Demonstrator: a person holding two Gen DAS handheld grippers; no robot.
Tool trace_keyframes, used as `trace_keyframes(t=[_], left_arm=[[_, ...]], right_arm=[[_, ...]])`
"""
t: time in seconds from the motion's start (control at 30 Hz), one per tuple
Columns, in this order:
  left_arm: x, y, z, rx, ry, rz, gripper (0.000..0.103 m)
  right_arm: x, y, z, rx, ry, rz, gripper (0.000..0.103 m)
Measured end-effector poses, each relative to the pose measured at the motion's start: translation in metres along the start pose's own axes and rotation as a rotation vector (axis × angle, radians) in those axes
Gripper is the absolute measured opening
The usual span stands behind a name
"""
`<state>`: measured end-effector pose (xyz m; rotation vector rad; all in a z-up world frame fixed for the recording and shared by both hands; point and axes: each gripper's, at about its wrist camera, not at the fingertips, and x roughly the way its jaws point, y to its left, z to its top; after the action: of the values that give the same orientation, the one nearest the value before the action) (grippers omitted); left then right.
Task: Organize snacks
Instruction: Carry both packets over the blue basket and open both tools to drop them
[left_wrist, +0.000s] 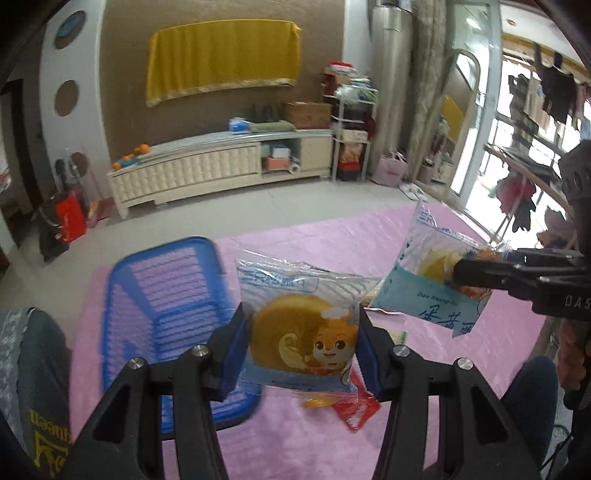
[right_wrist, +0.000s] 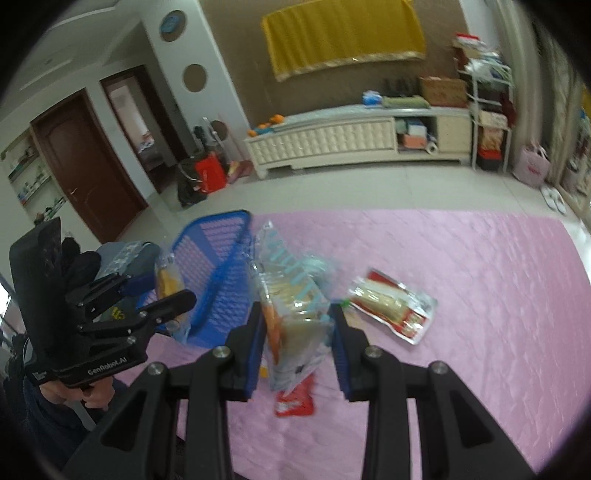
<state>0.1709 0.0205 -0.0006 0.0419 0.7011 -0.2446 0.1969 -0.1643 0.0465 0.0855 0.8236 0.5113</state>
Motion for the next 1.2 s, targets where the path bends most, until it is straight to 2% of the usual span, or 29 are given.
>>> trace_keyframes(t=[0.17, 0.3, 0.6, 0.9, 1.2], left_arm=[[-0.018, 0.042, 0.001, -0.052, -0.021, 0.055, 0.050], [-0.030, 0.061, -0.004, -0.078, -0.025, 0.086, 0.050], [-0.027, 0.102, -0.006, -0.096, -0.006, 0.123, 0.050], [0.010, 0.136, -0.005, -0.120, 0.051, 0.145, 0.050], [0.057, 0.161, -0.001, -0.147, 0.127, 0.140, 0.050]], right_arm=[[0.014, 0.039, 0.013, -0.068, -0.001, 0.036, 0.038], [0.027, 0.061, 0.024, -0.109, 0.004, 0.062, 0.038], [0.071, 0.099, 0.043, -0.153, 0.051, 0.114, 0.038], [0.123, 0.113, 0.060, -0.151, 0.121, 0.128, 0.038], [0.179, 0.119, 0.074, -0.189, 0.209, 0.098, 0.038]])
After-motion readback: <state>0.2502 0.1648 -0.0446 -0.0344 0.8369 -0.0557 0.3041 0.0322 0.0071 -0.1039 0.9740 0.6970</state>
